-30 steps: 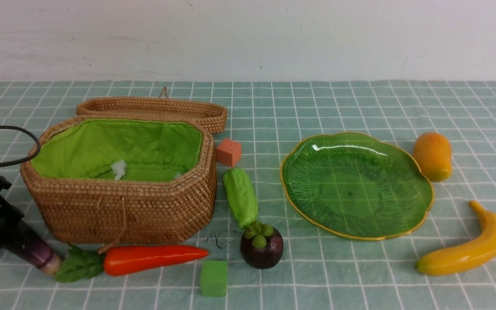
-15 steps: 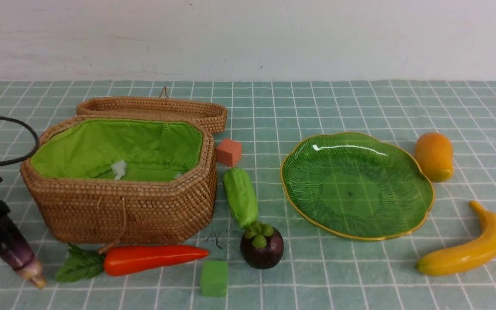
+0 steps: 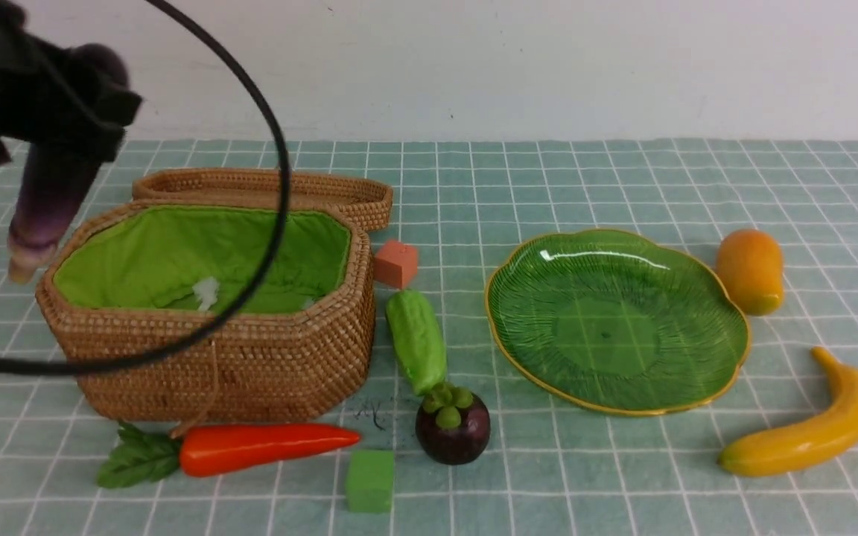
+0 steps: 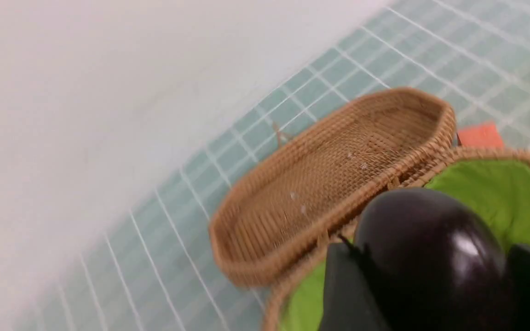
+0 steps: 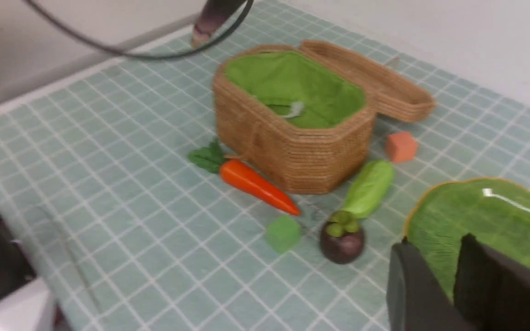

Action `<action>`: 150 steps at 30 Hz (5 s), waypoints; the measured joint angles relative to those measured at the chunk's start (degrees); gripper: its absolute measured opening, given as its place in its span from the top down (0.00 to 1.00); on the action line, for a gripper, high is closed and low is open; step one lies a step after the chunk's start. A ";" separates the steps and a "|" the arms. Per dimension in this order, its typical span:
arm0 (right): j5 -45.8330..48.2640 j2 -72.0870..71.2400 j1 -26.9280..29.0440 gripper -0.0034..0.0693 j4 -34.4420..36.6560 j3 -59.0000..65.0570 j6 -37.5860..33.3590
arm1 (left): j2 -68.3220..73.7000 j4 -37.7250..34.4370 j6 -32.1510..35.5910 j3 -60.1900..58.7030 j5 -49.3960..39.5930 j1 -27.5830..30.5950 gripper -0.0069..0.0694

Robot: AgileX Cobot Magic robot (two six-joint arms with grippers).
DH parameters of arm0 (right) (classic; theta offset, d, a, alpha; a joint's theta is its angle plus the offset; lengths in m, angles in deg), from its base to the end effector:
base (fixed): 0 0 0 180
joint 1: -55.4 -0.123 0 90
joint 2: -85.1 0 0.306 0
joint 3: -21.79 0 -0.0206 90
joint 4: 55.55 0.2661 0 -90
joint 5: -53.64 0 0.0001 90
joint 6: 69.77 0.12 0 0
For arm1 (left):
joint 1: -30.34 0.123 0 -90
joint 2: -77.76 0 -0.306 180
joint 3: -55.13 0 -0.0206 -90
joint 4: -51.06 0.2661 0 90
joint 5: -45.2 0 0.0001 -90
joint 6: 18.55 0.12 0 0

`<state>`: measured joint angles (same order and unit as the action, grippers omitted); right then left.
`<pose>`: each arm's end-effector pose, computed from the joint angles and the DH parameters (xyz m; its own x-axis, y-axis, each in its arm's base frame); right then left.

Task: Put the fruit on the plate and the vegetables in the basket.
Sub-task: Use the left arm to grab an eggplant and put it into the left basket, then use the left arm to grab a carrot and put it into the left basket, then grab a mangosteen with your left arm and put it on the plate on the right

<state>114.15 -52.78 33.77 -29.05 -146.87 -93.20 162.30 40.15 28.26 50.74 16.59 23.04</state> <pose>0.0550 0.0720 0.4632 -0.2177 -0.2523 -0.9428 -0.7230 0.6906 -0.0179 0.3387 -0.0544 0.3986 -0.2350 0.6372 -0.7340 0.4378 0.7436 0.5054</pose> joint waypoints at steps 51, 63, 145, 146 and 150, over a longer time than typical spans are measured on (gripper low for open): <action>10.47 0.00 0.00 0.72 -0.85 0.00 0.43 | 3.80 32.73 -40.12 -28.57 -7.33 -30.18 0.48; 12.05 0.00 0.00 0.71 2.81 0.00 0.43 | 6.56 45.64 -40.59 -33.47 6.51 -23.53 0.30; 12.09 -2.24 0.00 0.68 -9.51 -4.19 12.50 | 15.15 15.06 -61.12 3.44 -23.71 -37.44 0.93; 12.09 -3.02 0.00 0.68 -9.64 -3.59 12.56 | 17.30 15.23 -61.88 5.53 -24.63 -38.83 0.92; 12.09 -6.12 0.00 0.68 -9.94 -0.78 12.69 | 24.94 15.72 -64.37 14.31 -28.85 -39.86 0.80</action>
<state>126.23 -58.90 33.77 -39.00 -147.65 -80.51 187.24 55.88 -36.11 65.05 -12.26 -16.82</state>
